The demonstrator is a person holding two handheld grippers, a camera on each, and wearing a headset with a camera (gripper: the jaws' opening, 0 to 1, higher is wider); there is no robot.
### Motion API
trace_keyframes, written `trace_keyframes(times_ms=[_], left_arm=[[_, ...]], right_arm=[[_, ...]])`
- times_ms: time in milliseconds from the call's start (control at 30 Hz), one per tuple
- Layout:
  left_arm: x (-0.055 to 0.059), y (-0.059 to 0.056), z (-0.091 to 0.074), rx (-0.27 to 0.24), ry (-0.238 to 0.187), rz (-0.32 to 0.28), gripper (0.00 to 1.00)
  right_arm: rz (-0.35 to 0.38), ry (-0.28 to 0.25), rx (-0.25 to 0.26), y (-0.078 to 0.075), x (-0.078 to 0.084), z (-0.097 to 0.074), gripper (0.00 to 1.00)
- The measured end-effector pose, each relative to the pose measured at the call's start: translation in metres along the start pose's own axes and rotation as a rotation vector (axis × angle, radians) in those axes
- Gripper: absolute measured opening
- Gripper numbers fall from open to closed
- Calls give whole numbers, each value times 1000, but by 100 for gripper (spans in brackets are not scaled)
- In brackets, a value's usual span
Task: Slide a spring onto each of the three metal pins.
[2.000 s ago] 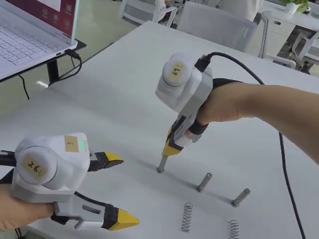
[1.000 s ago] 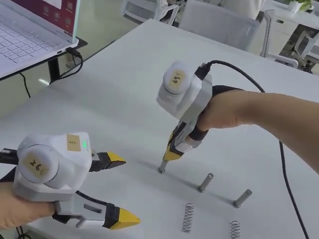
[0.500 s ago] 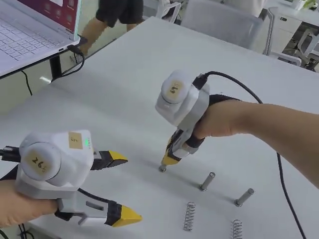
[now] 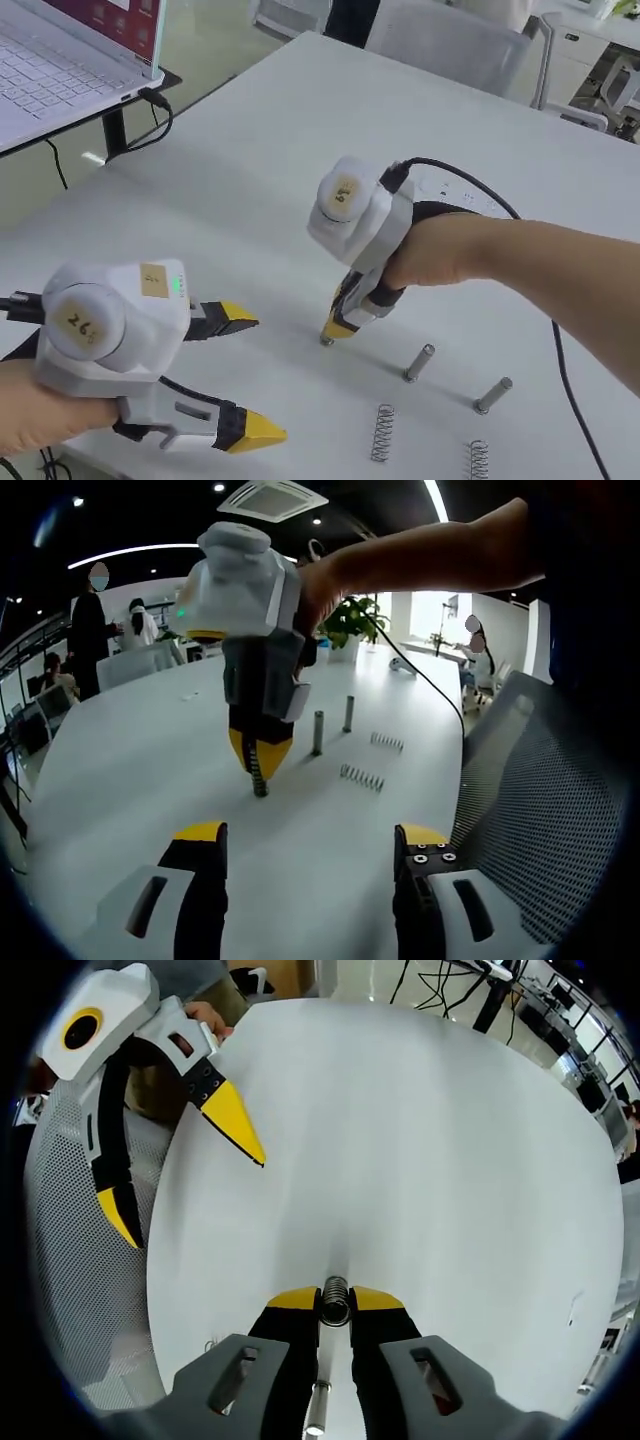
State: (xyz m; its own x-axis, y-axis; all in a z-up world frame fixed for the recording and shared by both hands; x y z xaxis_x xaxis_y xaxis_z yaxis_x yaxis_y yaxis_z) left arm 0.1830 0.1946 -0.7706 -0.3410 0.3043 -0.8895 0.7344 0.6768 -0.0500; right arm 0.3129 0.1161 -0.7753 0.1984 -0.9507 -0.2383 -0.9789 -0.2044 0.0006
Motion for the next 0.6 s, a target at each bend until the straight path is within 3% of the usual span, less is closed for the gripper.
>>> trace_keyframes(times_ms=[600], left_arm=[[1,1,0,5,2,-8,62]], right_arm=[[2,-21,-5,3,3,5,10]])
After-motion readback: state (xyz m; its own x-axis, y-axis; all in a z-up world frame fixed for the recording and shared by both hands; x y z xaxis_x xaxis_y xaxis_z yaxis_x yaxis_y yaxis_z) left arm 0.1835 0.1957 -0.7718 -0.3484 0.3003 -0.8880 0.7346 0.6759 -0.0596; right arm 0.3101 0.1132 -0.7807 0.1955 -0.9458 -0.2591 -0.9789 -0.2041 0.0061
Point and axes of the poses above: the centre of the closed fingertips' face, and the gripper's own axes: z roughly forward along the fingers, y roughly to its left, x roughly out of its underside, the point moved 7 cm from there along -z, roughly backward along the fingers, and after that the axes turned 2 degrees about -z, right-handed, at the moved point
